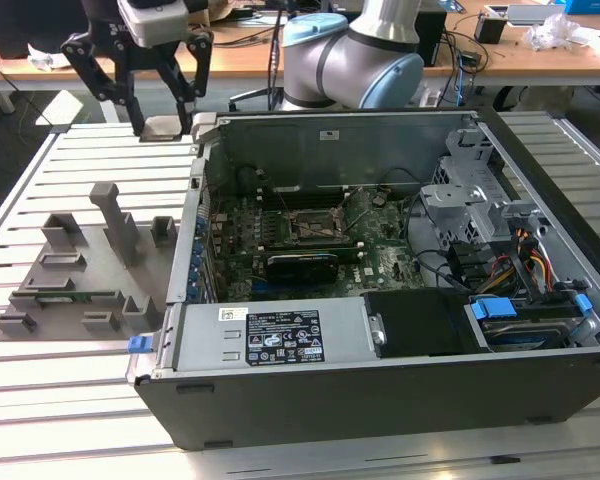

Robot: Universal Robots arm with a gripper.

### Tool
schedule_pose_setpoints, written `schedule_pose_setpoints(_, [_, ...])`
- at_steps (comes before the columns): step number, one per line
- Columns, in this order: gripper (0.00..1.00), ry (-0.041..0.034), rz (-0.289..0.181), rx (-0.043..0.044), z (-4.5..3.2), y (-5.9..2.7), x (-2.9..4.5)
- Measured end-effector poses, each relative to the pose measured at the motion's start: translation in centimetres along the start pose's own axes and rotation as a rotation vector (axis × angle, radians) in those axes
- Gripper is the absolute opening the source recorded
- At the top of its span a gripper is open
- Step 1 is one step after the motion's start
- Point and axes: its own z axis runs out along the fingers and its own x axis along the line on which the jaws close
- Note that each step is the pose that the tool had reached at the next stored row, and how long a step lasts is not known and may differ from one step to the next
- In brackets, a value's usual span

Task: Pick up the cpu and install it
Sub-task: 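Pick up the cpu and move it towards the insertion slot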

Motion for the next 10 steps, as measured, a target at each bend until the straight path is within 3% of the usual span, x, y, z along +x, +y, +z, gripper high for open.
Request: schedule_pose_setpoints(10, [0.55,0.0001,0.0,0.0002,0.04,0.45,-3.21])
